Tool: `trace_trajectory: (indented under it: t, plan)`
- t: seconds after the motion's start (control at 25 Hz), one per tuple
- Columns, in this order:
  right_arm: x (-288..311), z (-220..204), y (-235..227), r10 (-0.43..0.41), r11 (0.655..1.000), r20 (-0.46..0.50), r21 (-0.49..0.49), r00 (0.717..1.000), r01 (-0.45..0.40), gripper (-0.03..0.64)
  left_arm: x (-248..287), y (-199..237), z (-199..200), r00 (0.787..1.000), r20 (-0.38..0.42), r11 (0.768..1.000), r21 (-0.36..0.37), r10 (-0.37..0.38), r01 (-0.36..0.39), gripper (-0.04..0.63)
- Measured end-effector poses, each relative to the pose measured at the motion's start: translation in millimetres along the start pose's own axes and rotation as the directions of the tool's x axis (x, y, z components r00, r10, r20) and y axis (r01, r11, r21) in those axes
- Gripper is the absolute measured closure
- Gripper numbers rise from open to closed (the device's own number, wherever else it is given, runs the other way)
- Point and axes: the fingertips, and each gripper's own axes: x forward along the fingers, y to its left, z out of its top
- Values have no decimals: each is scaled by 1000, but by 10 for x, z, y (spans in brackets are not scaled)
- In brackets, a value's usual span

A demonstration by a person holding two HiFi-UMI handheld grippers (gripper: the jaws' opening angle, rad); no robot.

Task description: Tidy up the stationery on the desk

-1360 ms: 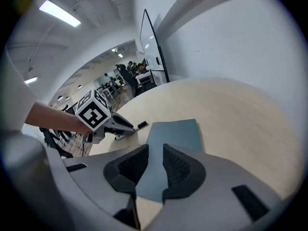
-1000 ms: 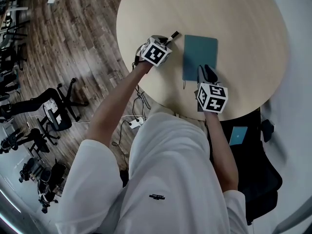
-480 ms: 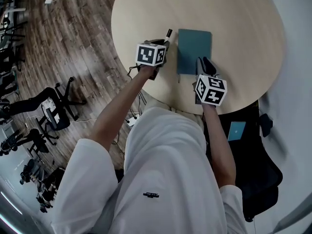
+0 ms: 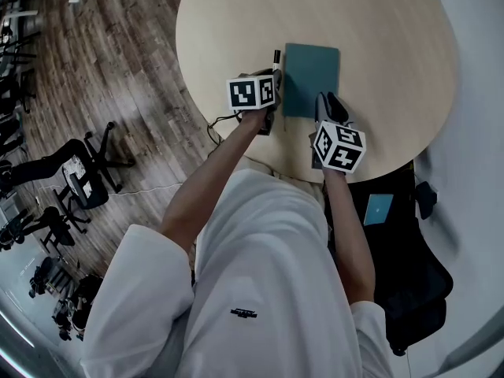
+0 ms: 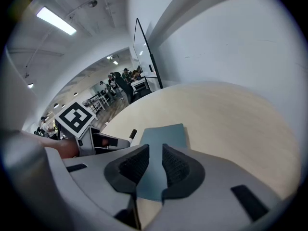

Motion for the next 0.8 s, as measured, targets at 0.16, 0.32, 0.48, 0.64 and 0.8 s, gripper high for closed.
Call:
trace_trajectory:
  t: [0.16,0.32,0.48,0.64,0.8]
  plan:
    - [-18,-48,-13,-1,1000,-9,13,1000,2,514,30,-4,-86,1000,-6,999,-44,9,-10,520]
    - [-11,-69,-61,1,1000,-15,13,1000,-1,515,143,-26,-160,1000,-11,994,-105,7,-8,520]
    - [1,-89,-16,10,1000,-22,12,1000,-9,515,196,-2,-226,1000,-25,993,-117,18,-20,520]
    - [13,-107,-19,15,1000,-26,7,1000,-15,515,211,-14,-227,1000,-4,997,-74,31,-31,520]
    - [4,-137,-28,16,1000,-30,6,999,-16,515,197,-45,-253,1000,4,998,-67,2,-2,513]
